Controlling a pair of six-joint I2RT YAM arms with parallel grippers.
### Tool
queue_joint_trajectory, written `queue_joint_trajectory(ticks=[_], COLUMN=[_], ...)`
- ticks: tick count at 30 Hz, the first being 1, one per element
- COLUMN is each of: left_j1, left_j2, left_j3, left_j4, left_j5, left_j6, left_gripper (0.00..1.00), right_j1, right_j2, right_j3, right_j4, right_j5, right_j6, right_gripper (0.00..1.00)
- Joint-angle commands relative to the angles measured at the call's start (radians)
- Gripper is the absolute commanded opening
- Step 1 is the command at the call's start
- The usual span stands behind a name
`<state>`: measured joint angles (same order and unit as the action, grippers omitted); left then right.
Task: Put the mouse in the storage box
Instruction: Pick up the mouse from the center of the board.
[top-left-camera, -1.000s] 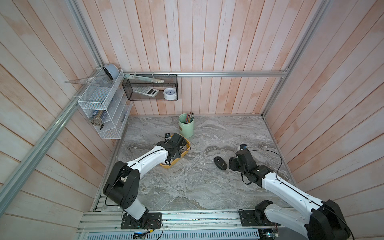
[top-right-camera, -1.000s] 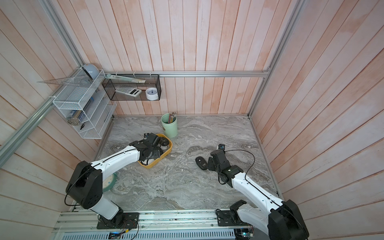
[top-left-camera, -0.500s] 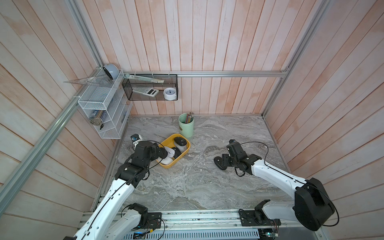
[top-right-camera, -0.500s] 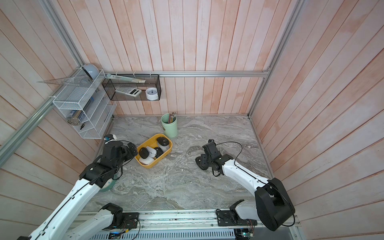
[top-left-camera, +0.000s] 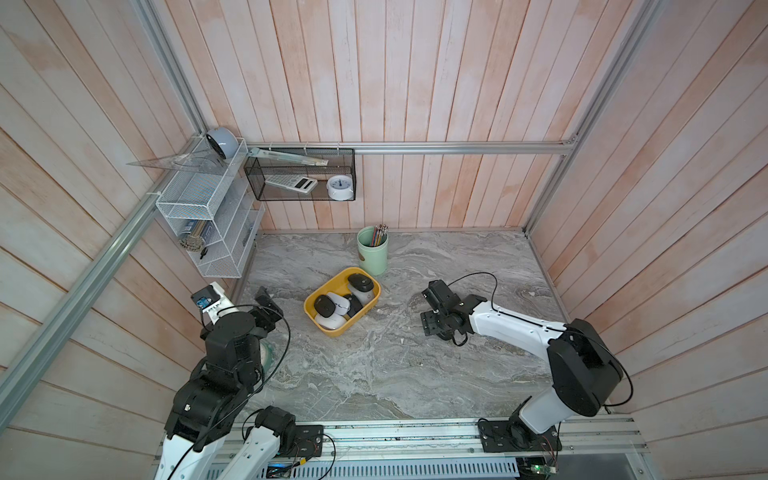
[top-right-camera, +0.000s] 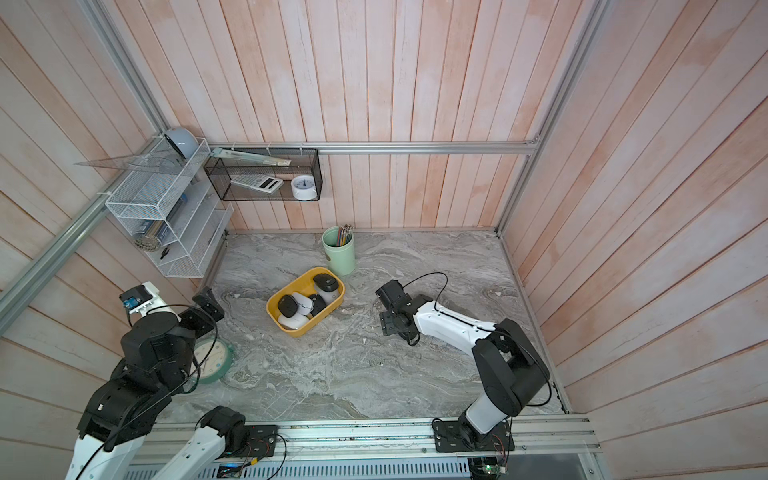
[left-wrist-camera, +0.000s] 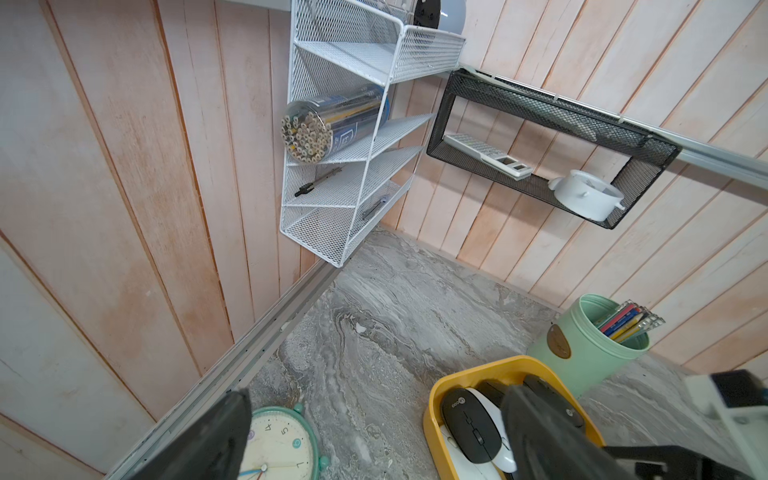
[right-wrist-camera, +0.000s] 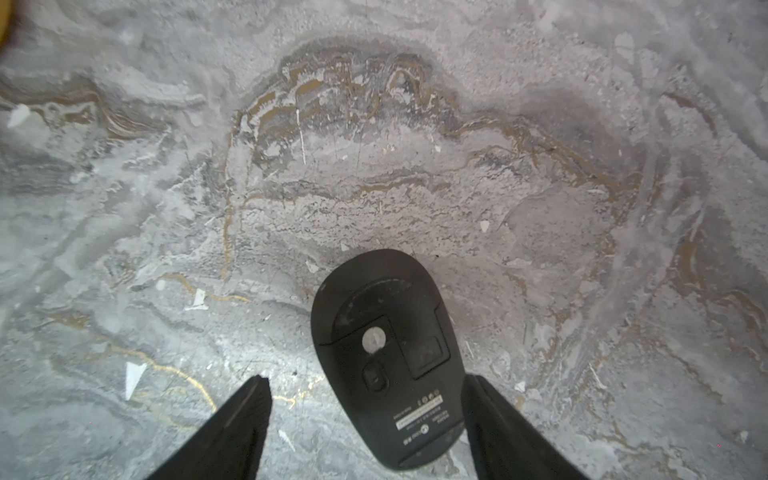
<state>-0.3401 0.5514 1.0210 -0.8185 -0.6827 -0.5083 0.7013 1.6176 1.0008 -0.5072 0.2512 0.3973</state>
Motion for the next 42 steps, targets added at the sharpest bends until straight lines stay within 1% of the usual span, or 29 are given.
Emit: queue_joint_trajectory(ticks=[1, 7, 12, 16, 20, 28, 33, 37, 42], left_j1=[0.004, 0.004, 0.004, 0.004, 0.004, 0.004, 0.004, 0.004, 0.004], left_j2=[-0.008, 0.011, 0.008, -0.007, -0.037, -0.071, -0.079, -0.081, -0.088], left_j3=[-0.029, 0.008, 0.037, 0.035, 0.02, -0.005, -0.015, -0.019, -0.025], left_j4=[-0.013, -0.033, -0.049, -0.056, -0.048, -0.028, -0.026, -0.026, -0.024], left_j5=[-0.04, -0.029, -0.028, -0.066, -0.093, -0.09, -0.085, -0.075, -0.064], left_j6=[0.027, 0.055, 0.091, 0.121, 0.127, 0.123, 0.117, 0.112, 0.104], left_gripper=[1.0, 1.0, 1.0, 1.0, 1.0, 1.0, 1.0, 1.0, 1.0], right_j1=[0.021, 0.028, 0.04, 0.058, 0.066, 0.086, 0.093, 0.093, 0.093], right_j2=[0.044, 0.112, 0.159, 0.196, 0.216, 0.178, 0.14, 0.106, 0.048], right_j3=[0.032, 0.056, 0.069, 0.092, 0.114, 0.12, 0.135, 0.157, 0.188], right_j4=[-0.082, -0.112, -0.109, -0.117, -0.137, -0.139, -0.148, -0.157, -0.148], right_j5=[0.053, 0.094, 0.098, 0.119, 0.151, 0.181, 0.191, 0.185, 0.13], right_j6=[-0.014, -0.008, -0.009, -0.008, -0.007, -0.006, 0.004, 0.017, 0.029], right_gripper=[0.77, 0.76, 0.71, 0.64, 0.49, 0.29, 0.19, 0.16, 0.15])
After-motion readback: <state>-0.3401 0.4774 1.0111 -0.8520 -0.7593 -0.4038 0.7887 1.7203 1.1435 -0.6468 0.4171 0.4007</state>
